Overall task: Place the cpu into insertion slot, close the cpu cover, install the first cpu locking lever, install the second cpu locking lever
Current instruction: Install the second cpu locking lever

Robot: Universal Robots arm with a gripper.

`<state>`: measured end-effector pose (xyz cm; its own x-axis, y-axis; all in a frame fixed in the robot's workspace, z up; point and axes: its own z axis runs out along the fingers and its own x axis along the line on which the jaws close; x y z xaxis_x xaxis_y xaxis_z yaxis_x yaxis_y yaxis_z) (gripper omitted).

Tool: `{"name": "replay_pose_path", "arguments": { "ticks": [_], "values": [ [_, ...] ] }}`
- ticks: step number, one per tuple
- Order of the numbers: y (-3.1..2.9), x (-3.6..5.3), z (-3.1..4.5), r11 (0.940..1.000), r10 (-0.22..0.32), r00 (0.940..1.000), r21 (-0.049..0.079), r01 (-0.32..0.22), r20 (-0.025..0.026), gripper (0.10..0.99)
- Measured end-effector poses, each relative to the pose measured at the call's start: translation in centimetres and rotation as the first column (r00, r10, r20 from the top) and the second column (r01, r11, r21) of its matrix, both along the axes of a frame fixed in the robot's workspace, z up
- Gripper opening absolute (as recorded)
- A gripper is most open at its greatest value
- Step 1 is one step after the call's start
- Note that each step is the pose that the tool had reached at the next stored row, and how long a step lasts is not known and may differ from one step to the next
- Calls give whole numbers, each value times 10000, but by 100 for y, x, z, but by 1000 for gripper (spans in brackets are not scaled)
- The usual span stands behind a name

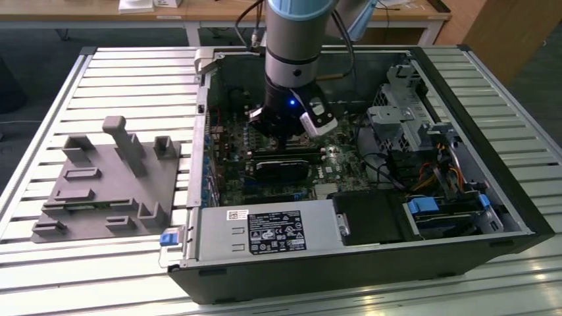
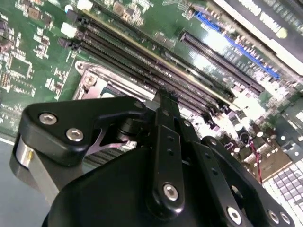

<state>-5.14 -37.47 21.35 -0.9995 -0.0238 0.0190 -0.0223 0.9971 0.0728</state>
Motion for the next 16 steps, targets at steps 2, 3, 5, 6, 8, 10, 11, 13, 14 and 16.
{"name": "replay_pose_path", "arguments": {
  "ticks": [2,3,5,6,8,10,11,13,14,16],
  "values": [
    [-20,-5,-2,9999,0,10000,155,0,-1,106],
    [-33,-9,-3,9998,0,10000,209,0,-1,106],
    [-56,-28,-3,9993,-2,10000,372,2,-1,106],
    [-67,-43,-3,9990,-1,10000,450,1,1,106],
    [-90,-74,-4,9982,0,10000,607,-1,4,106],
    [-119,-94,-6,9972,2,10000,751,-2,6,106],
    [-137,-102,-9,9967,1,10000,809,-1,8,106],
    [-172,-110,-21,9958,-1,10000,917,-1,13,106],
    [-182,-111,-28,9952,0,10000,977,-1,14,106],
    [-194,-115,-39,9941,-1,10000,1085,-1,19,106]
  ]
}}
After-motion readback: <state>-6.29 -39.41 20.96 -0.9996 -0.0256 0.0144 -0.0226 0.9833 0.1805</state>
